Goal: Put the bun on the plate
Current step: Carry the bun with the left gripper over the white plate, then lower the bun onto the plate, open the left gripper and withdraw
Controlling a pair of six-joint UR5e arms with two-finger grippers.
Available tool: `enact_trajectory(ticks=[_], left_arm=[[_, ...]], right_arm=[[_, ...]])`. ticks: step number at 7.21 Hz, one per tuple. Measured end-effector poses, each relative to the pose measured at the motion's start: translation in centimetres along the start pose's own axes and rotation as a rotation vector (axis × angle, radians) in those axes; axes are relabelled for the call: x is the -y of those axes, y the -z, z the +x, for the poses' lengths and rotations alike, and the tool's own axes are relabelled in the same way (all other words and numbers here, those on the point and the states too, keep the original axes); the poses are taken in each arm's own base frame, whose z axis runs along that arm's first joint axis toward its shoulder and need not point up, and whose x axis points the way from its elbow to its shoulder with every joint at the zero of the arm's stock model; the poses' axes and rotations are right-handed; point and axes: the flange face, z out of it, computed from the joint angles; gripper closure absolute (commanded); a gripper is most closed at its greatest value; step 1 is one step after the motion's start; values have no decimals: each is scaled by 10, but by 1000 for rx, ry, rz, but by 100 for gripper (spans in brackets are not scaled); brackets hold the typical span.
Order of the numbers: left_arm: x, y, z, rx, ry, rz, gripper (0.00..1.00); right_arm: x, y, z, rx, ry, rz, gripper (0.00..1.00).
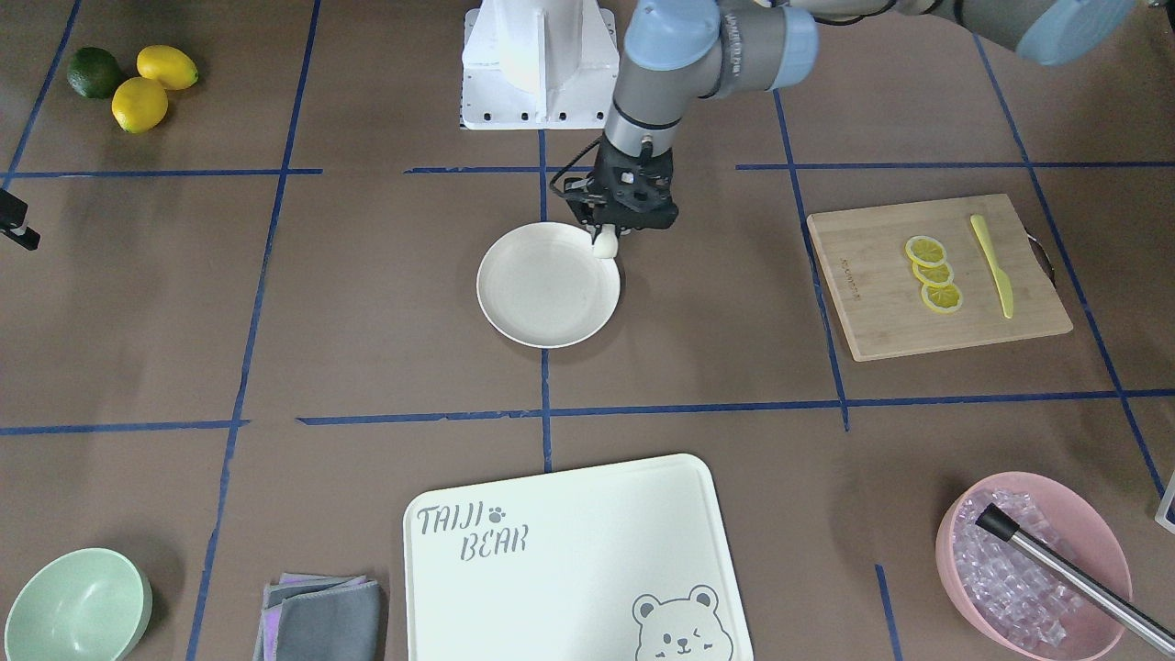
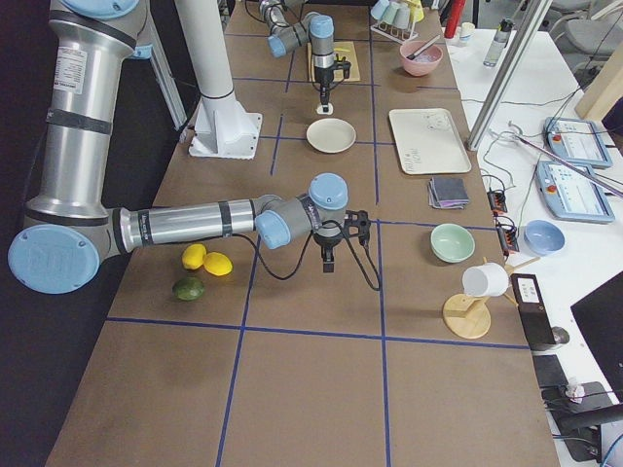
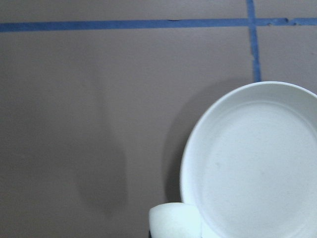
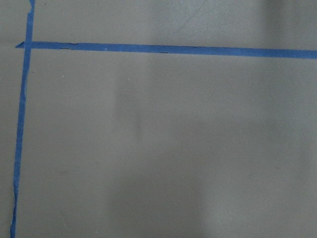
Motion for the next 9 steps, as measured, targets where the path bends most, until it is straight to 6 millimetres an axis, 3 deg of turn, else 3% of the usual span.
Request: enact_trajectory(ticks=[1, 2, 5, 6, 7, 9], left_arm=[[5, -22, 35, 32, 31, 16, 70], [9, -38, 51, 60, 52, 21, 70], [7, -63, 56, 99, 59, 11, 68], [5, -65, 56, 101, 56, 9, 49], [5, -66, 56, 101, 55, 8, 48], [4, -66, 56, 100, 54, 8, 29]], right_arm=[[0, 0, 0, 0, -1, -1, 0], [-1, 0, 1, 0, -2, -1, 0], [0, 0, 0, 0, -5, 0, 0], [0, 0, 0, 0, -6, 1, 0], [0, 0, -1, 1, -6, 2, 0], [0, 1, -1, 2, -6, 3, 0]])
